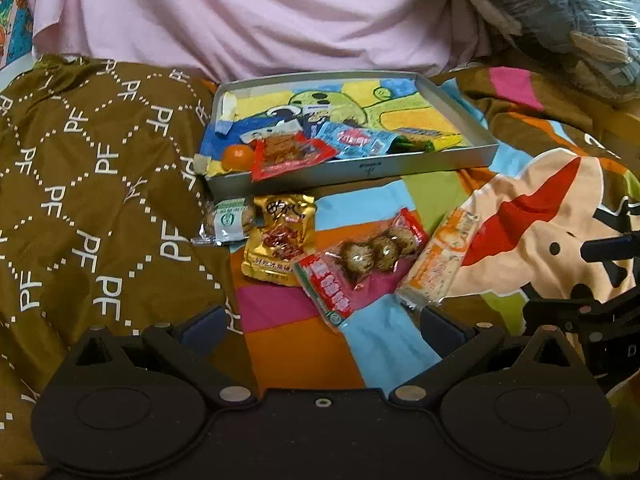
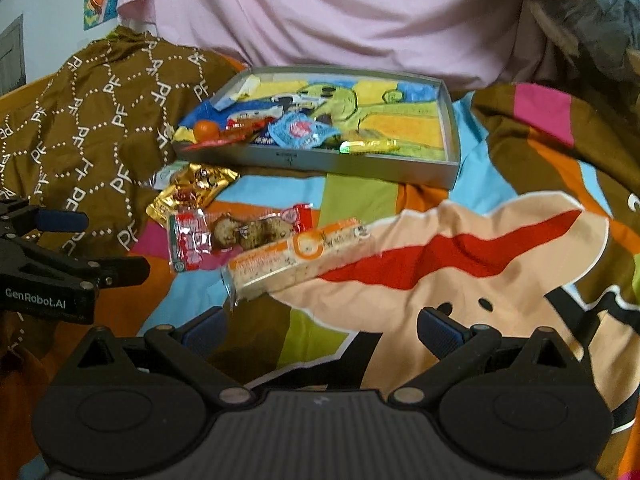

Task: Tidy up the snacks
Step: 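Move both tools back over the remaining snack pile, then grasp the gold pouch with the left tool while the right tool grasps the long biscuit bar, then lift the gold pouch and biscuit bar toward the grey tray, then lower both snacks into the tray and open both tools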

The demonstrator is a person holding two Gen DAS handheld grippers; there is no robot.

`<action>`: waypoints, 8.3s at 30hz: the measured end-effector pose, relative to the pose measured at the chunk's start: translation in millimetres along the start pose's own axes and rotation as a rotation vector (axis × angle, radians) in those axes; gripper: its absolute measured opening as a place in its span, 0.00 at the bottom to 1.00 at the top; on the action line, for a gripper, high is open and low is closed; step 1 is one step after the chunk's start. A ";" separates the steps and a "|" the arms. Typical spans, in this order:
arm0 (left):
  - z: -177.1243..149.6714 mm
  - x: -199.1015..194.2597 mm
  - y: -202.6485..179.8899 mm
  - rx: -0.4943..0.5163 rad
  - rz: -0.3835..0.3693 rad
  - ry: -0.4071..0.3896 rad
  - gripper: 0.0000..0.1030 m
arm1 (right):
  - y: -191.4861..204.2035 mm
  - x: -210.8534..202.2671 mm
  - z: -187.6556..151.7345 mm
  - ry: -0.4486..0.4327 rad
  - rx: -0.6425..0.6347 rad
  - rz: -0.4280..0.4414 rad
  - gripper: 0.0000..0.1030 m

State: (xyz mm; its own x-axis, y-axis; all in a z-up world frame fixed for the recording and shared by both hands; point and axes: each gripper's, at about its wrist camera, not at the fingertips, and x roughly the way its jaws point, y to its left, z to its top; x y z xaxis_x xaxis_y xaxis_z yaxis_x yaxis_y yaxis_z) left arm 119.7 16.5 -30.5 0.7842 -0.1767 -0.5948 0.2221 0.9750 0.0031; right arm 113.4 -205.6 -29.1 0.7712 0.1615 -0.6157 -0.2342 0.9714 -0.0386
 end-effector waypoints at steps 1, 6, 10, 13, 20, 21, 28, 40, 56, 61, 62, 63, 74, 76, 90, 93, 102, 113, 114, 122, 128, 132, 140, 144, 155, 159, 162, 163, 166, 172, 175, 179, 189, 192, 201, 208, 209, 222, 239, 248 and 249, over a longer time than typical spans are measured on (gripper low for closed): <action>-0.2 1.8 1.5 -0.005 0.001 0.004 0.99 | 0.5 2.3 0.1 0.008 0.001 0.002 1.00; -0.3 11.6 9.4 -0.036 0.001 0.023 0.99 | 3.2 14.4 0.9 0.047 0.012 0.012 1.00; 1.1 19.3 17.8 -0.076 -0.007 0.040 0.99 | 2.7 25.2 3.5 0.071 0.039 0.028 1.00; 1.6 23.8 25.9 -0.116 -0.013 0.047 0.99 | 1.5 33.3 7.1 0.086 0.060 0.048 1.00; 2.9 36.0 41.2 -0.198 -0.029 0.066 0.99 | -1.2 55.8 17.2 0.116 0.137 0.085 1.00; 3.5 37.6 42.5 -0.204 -0.031 0.065 0.99 | -1.8 59.1 19.0 0.119 0.152 0.093 1.00; 5.5 38.2 47.3 -0.212 -0.030 0.012 0.99 | -5.5 81.7 34.2 0.128 0.242 0.126 1.00; 5.9 42.2 57.1 -0.264 -0.060 0.010 0.99 | -11.6 121.1 52.9 0.162 0.387 0.079 1.00; 7.6 48.1 65.2 -0.292 -0.087 -0.002 0.99 | -1.4 120.3 52.0 0.128 0.363 0.080 0.71; 9.7 53.4 68.7 -0.287 -0.107 -0.024 0.99 | -0.4 114.4 49.2 0.123 0.371 0.123 0.57; 10.6 55.4 69.2 -0.286 -0.112 -0.027 0.99 | 0.0 112.8 48.7 0.120 0.369 0.137 0.55; 11.8 57.3 69.2 -0.286 -0.117 -0.029 0.99 | 0.5 110.8 48.1 0.119 0.367 0.153 0.53; 26.9 67.4 71.6 -0.249 -0.232 -0.104 0.99 | 18.7 83.9 38.1 0.082 0.234 0.236 0.43; 31.3 71.0 71.6 -0.238 -0.260 -0.107 0.99 | 22.1 80.8 36.0 0.084 0.222 0.241 0.41; 44.1 115.1 85.9 -0.327 -0.397 0.008 0.99 | 24.8 76.6 29.2 0.084 0.185 0.244 0.42; 46.3 116.7 80.6 -0.287 -0.372 0.021 0.95 | 27.4 77.5 28.9 0.083 0.166 0.239 0.43; 50.5 108.4 83.6 -0.339 -0.436 -0.009 0.83 | 27.5 83.7 27.5 0.101 0.174 0.235 0.47; 49.2 117.0 71.5 -0.282 -0.479 -0.054 0.70 | 26.1 84.4 26.8 0.103 0.176 0.221 0.48; 49.2 121.3 70.0 -0.277 -0.477 -0.043 0.66 | 25.8 84.8 26.9 0.104 0.174 0.219 0.49; 50.2 139.3 69.0 -0.276 -0.461 -0.062 0.64 | 27.7 90.6 28.0 0.111 0.142 0.204 0.57; 49.7 136.9 58.7 -0.195 -0.398 -0.082 0.50 | 34.9 99.8 28.4 0.120 0.098 0.179 0.60; 50.2 137.0 62.0 -0.213 -0.358 -0.073 0.31 | 39.5 100.9 28.8 0.120 0.066 0.165 0.61; 46.1 124.4 61.5 -0.238 -0.329 -0.041 0.18 | 37.5 94.9 29.6 0.115 0.085 0.181 0.55; 42.8 115.6 57.0 -0.250 -0.323 -0.004 0.18 | 36.9 90.2 28.4 0.108 0.088 0.196 0.51; 31.4 80.2 53.8 -0.276 -0.266 0.024 0.17 | 41.5 68.7 26.2 0.039 0.041 0.226 0.36; 28.0 68.8 52.8 -0.278 -0.238 0.016 0.16 | 35.6 63.7 21.3 0.046 0.066 0.223 0.36; 25.5 60.6 53.4 -0.282 -0.217 0.010 0.16 | 31.0 58.0 17.2 0.045 0.091 0.224 0.36; 25.3 57.7 53.6 -0.283 -0.209 0.005 0.16 | 30.3 56.4 15.9 0.042 0.097 0.226 0.36; 27.3 52.0 54.9 -0.287 -0.195 -0.014 0.16 | 28.2 49.8 12.7 0.033 0.109 0.236 0.36; 37.8 45.7 58.2 -0.300 -0.181 -0.070 0.16 | 28.2 41.7 8.6 0.028 0.108 0.234 0.36; 41.0 44.5 61.3 -0.325 -0.185 -0.083 0.16 | 30.2 40.1 6.9 0.027 0.094 0.227 0.36; 43.4 45.0 64.9 -0.343 -0.187 -0.094 0.16 | 41.5 36.9 5.2 0.009 -0.010 0.168 0.36; 48.4 45.2 68.6 -0.369 -0.202 -0.124 0.16 | 73.5 24.2 4.4 -0.152 -0.388 -0.011 0.36; 52.8 42.6 69.0 -0.381 -0.209 -0.139 0.16 | 79.1 19.2 9.4 -0.207 -0.457 -0.036 0.36; 86.1 50.6 84.4 -0.437 -0.248 -0.239 0.17 | 74.2 28.4 57.9 -0.296 -0.487 -0.085 0.36; 107.9 74.2 112.5 -0.479 -0.256 -0.335 0.17 | 66.7 64.1 122.4 -0.282 -0.480 -0.094 0.36; 108.6 79.4 116.3 -0.490 -0.263 -0.342 0.17 | 66.2 70.3 131.3 -0.278 -0.476 -0.093 0.36; 93.2 133.9 147.0 -0.563 -0.270 -0.336 0.17 | 82.0 157.9 179.2 -0.174 -0.445 -0.074 0.36; 96.9 135.4 123.8 -0.404 -0.182 -0.331 0.54 | 79.3 163.2 174.3 -0.177 -0.383 -0.069 0.56; 101.8 125.9 113.4 -0.401 -0.208 -0.333 0.85 | 58.9 136.3 169.3 -0.211 -0.337 -0.079 0.81; 102.0 124.4 112.0 -0.396 -0.208 -0.329 0.88 | 56.0 132.3 168.1 -0.213 -0.336 -0.083 0.81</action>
State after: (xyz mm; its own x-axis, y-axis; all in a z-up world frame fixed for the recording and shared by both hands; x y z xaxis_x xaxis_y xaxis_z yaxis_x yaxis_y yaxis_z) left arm 301.2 90.0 -22.1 0.9008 -0.3416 -0.2682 0.2064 0.8800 -0.4278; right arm 301.8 -100.6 19.7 0.8930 0.1515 -0.4238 -0.3187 0.8777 -0.3579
